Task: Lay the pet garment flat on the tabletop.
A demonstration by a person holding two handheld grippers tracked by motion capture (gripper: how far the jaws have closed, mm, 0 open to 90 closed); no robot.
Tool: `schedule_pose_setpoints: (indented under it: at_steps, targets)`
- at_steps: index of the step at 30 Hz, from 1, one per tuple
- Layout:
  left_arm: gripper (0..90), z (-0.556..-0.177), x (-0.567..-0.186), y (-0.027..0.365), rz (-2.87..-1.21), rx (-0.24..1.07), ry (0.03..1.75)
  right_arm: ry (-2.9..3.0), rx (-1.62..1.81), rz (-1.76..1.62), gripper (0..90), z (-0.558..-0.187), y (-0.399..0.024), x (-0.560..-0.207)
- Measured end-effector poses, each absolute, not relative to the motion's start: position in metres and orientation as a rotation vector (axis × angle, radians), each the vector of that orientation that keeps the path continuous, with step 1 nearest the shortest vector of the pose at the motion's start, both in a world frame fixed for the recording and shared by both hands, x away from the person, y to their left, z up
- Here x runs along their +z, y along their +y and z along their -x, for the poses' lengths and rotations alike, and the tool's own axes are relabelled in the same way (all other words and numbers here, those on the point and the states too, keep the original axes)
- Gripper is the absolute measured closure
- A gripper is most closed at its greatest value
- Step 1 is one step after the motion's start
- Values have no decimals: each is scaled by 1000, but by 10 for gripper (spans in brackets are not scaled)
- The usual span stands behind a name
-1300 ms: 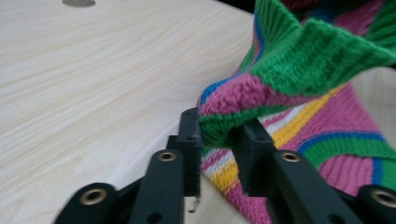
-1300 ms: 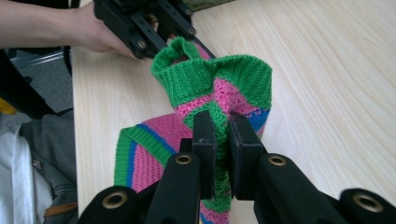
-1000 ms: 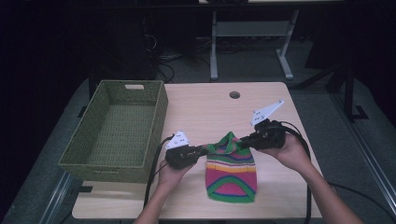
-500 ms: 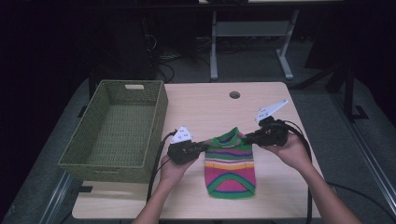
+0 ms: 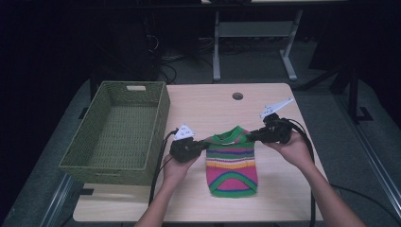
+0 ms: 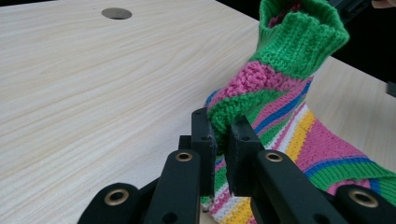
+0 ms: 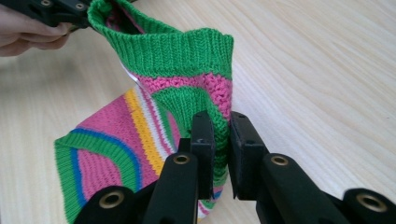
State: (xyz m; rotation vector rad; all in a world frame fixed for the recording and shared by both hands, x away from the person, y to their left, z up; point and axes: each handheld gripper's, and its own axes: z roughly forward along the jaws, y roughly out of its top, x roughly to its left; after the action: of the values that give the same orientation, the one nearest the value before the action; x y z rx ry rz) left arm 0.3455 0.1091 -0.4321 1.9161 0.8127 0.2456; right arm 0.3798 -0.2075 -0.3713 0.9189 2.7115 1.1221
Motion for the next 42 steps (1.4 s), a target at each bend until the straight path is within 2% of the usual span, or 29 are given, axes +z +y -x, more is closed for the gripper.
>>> schedule_pose_setpoints:
  at_steps: [29, 30, 32, 34, 37, 42]
  targets:
    - [813, -376, -450, 94, -1902, 220, 928, 2643, 1105, -1115, 775, -419, -217, -402]
    - [798, -377, -450, 94, -1904, 222, 932, 2634, 1102, -1125, 753, -420, -217, -404]
    - [717, -379, -451, 94, -1884, 198, 945, 2597, 1115, -1160, 590, -424, -218, -405]
    - [616, -380, -452, 93, -1882, 181, 962, 2560, 1150, -1189, 501, -429, -221, -407]
    - [571, -378, -452, 91, -1897, 174, 954, 2554, 1170, -1227, 456, -433, -225, -410]
    - [540, -376, -449, 93, -1904, 185, 940, 2586, 1159, -1245, 449, -431, -232, -415]
